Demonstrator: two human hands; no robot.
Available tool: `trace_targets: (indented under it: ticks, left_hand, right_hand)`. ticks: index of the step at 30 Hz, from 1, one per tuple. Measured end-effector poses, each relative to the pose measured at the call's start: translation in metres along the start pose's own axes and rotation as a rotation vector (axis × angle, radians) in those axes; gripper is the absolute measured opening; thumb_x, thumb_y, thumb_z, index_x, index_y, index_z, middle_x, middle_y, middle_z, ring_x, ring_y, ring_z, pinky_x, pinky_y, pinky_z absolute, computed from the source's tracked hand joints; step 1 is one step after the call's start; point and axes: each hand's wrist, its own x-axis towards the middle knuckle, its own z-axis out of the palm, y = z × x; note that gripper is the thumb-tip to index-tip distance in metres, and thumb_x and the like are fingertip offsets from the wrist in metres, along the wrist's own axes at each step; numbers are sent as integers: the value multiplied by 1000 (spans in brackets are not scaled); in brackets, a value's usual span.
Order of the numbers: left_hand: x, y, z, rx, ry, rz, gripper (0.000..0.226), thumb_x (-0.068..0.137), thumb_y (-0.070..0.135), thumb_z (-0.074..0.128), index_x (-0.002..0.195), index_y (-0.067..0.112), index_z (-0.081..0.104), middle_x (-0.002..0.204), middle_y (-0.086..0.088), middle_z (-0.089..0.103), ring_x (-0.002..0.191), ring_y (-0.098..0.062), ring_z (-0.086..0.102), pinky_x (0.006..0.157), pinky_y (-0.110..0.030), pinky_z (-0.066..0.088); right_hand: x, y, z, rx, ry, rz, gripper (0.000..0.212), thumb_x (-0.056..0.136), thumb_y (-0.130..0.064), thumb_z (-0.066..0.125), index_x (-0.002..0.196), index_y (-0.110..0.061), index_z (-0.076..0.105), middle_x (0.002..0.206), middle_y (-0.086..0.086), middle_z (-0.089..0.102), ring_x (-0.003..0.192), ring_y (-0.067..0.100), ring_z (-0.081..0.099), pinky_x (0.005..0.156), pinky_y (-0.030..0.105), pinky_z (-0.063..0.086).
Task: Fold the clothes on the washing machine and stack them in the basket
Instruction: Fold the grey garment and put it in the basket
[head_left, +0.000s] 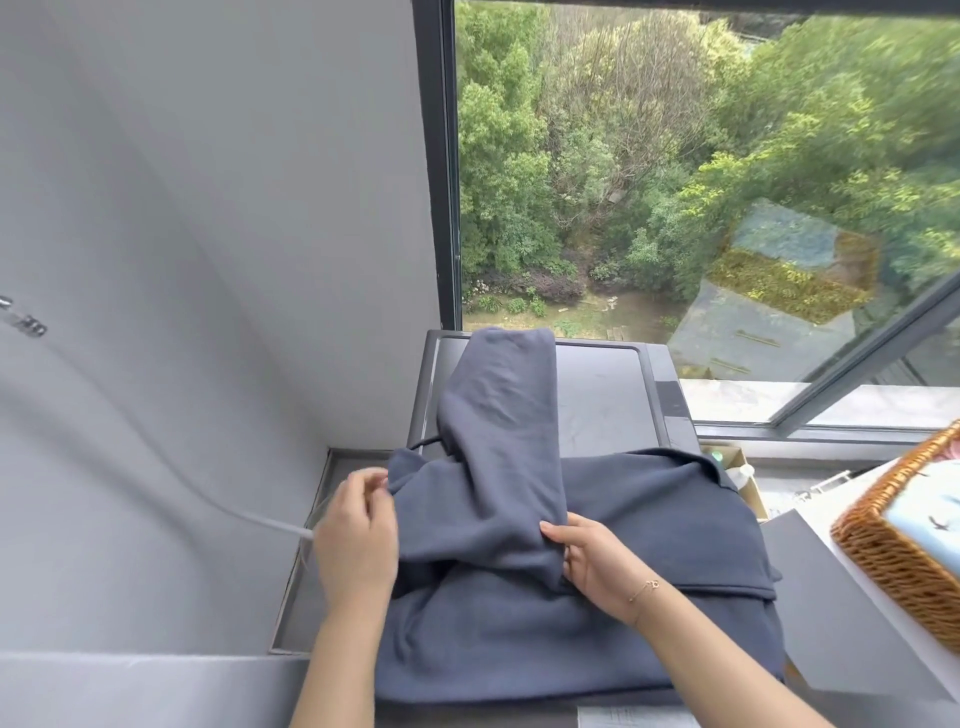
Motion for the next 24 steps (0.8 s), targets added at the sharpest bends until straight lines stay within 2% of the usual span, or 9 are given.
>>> trace_targets:
  ticks: [4, 7, 10, 12, 14, 16, 18, 21, 24]
  left_hand:
    - [12, -6, 14, 304, -467, -130, 36, 88, 52, 57, 113, 26, 58, 105, 4, 65, 109, -24, 58, 87, -33, 43]
    - [9, -19, 5, 249, -414, -63, 33, 81, 56, 63, 77, 24, 58, 72, 8, 64, 79, -20, 61, 73, -35, 50]
    - [-2, -14, -7, 388, -279, 11, 57, 88, 62, 48, 56, 16, 37, 49, 2, 40, 56, -22, 43, 53, -32, 35]
    - [1, -16, -11, 391, -249, -69, 56, 96, 57, 35, 55, 21, 49, 57, 5, 50, 66, -24, 51, 58, -32, 36]
    - [17, -29, -10, 348, -209, -89, 39, 100, 42, 38, 82, 27, 68, 87, 3, 65, 88, -26, 59, 71, -32, 41]
    - [40, -41, -9, 296, -144, 8, 20, 97, 21, 49, 103, 23, 68, 107, -1, 64, 98, -25, 60, 78, -32, 44]
    - [61, -48, -3, 165, -229, 73, 22, 93, 12, 55, 111, 21, 66, 114, 1, 62, 106, -18, 58, 87, -29, 42]
    - [77, -55, 13, -50, -508, -43, 21, 87, 30, 67, 107, 37, 62, 114, 13, 62, 111, -5, 54, 96, -25, 39]
    - [78, -68, 23, 4, -473, -60, 16, 94, 22, 58, 83, 33, 57, 91, 8, 65, 97, -20, 60, 82, -30, 43]
  right_hand:
    - [-1, 2, -2, 33, 3, 4, 37, 89, -4, 56, 126, 1, 56, 123, 15, 65, 116, 30, 60, 106, 44, 42]
    - [0, 3, -4, 71, -6, 10, 36, 89, -4, 54, 125, 1, 57, 124, 15, 64, 116, 29, 61, 104, 42, 44]
    - [3, 4, -5, 81, -1, 4, 36, 90, -3, 53, 125, 1, 56, 124, 16, 65, 117, 31, 60, 104, 42, 45]
    - [5, 4, -5, 89, 19, 0, 35, 90, -3, 53, 125, 2, 57, 122, 17, 65, 114, 31, 61, 101, 41, 47]
    - [7, 4, -4, 93, 45, 3, 32, 91, -2, 53, 123, 3, 57, 119, 18, 66, 104, 29, 65, 91, 37, 54]
    - [8, 4, -3, 100, 56, 0, 31, 91, -1, 53, 121, 3, 58, 118, 19, 67, 97, 27, 67, 84, 34, 56]
    - [9, 5, -3, 106, 57, -5, 30, 91, -1, 54, 120, 4, 59, 118, 20, 66, 96, 27, 68, 86, 35, 56]
    - [9, 7, -5, 119, 56, -4, 31, 90, -1, 54, 121, 5, 59, 119, 21, 65, 100, 29, 66, 90, 37, 54]
    - [9, 8, -6, 134, 51, -4, 30, 91, 0, 52, 119, 5, 60, 119, 21, 65, 97, 28, 67, 88, 36, 55]
